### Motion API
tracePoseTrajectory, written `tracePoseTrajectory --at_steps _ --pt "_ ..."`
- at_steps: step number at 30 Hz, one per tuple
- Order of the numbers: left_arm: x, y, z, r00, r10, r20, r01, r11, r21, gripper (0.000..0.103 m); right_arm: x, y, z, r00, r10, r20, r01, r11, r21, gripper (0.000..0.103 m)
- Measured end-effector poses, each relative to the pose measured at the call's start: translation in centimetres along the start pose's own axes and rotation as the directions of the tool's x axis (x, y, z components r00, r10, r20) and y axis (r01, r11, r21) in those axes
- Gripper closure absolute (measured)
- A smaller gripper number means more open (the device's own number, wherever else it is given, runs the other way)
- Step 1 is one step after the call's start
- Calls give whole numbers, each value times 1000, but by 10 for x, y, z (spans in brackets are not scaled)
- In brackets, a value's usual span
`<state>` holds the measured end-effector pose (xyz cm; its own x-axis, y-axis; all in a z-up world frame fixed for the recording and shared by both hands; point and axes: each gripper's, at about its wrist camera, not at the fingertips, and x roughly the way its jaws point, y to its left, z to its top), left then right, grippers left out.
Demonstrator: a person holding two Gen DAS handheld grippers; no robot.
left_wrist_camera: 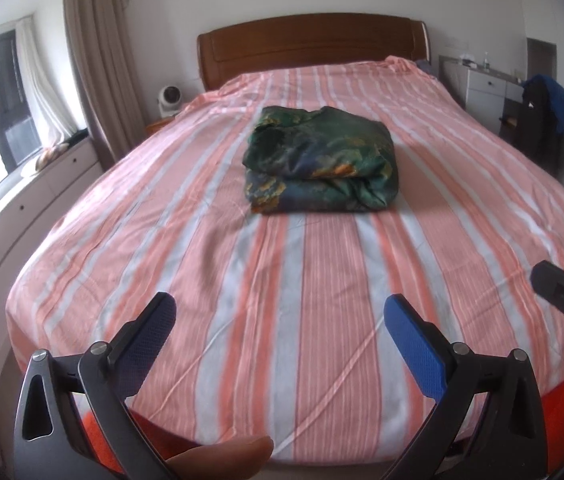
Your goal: Fold large clothes
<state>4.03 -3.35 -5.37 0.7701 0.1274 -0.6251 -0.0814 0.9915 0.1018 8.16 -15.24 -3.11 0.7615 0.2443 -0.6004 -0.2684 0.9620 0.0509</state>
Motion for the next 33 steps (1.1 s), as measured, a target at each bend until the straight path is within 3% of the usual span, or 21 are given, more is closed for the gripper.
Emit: tracePoseTrajectory --at_steps 6,15,33 --pt "9 2 -6 999 -7 -51 6 1000 -14 0 15 2 -12 997 7 -74 -4 999 41 0" --pt "5 2 -4 998 19 -59 -19 1000 3 0 9 4 -12 989 -31 -142 39 998 54 1" --pt "-10 -2 0 998 2 -63 -1 1000 5 0 -5 17 -6 991 -51 -124 53 999 7 0"
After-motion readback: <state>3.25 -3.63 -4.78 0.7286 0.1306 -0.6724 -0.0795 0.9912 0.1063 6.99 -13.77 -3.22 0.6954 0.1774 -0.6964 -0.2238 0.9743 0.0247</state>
